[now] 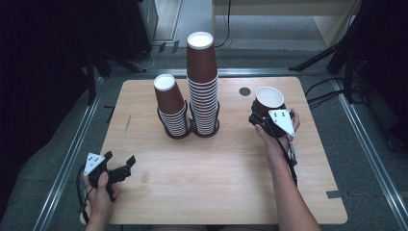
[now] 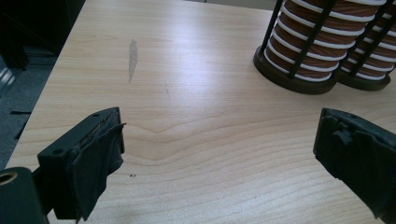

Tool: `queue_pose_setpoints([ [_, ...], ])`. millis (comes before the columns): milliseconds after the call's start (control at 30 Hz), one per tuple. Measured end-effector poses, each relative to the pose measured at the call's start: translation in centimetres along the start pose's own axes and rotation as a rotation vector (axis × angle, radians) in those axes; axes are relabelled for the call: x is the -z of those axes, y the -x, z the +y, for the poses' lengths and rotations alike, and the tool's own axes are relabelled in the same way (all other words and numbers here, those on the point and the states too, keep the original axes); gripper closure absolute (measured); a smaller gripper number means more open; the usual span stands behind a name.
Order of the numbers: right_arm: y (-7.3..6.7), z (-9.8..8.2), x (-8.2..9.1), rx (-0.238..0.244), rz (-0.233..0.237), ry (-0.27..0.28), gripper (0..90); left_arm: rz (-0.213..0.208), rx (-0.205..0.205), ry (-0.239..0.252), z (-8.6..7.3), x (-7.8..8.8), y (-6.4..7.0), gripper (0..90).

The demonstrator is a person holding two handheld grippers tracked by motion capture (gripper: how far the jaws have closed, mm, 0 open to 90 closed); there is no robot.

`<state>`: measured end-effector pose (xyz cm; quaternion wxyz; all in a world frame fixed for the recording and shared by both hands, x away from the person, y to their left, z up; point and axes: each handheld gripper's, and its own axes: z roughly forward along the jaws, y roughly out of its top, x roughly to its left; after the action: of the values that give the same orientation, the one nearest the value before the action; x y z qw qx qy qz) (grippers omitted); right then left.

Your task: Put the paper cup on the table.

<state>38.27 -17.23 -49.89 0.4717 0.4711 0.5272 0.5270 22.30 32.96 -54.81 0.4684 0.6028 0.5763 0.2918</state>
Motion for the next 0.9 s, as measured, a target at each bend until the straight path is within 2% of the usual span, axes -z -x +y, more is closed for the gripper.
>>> queue_pose_setpoints([
  [67,0.6,-0.8,-0.8,-0.007,-0.018,-0.039,12.5,-0.001,0.002,0.001,0.0,0.0,0.0,1.7],
  [100,0.6,-0.8,-0.8,-0.007,-0.018,-0.039,12.5,-0.003,-0.001,-0.001,0.0,0.0,0.0,1.7],
  [333,1.3,-1.8,-2.2,0.035,-0.043,-0.109,12.4,-0.017,-0.002,-0.003,-0.1,-0.1,0.0,1.7],
  [433,1.4,-1.9,-2.7,0.029,-0.050,-0.115,12.4,-0.021,0.007,-0.001,-0.1,-0.1,-0.1,1.7],
  [533,1.4,-2.0,-3.2,0.015,-0.037,-0.117,12.4,-0.029,0.012,-0.002,-0.1,-0.1,-0.1,1.7],
  [667,1.1,-2.2,-3.8,0.042,-0.027,-0.136,12.2,-0.035,0.012,-0.007,-0.1,-0.2,-0.1,1.7],
  [900,1.0,-2.5,-4.5,0.021,-0.034,-0.158,12.1,-0.035,0.017,-0.007,-0.1,-0.2,-0.2,1.7],
])
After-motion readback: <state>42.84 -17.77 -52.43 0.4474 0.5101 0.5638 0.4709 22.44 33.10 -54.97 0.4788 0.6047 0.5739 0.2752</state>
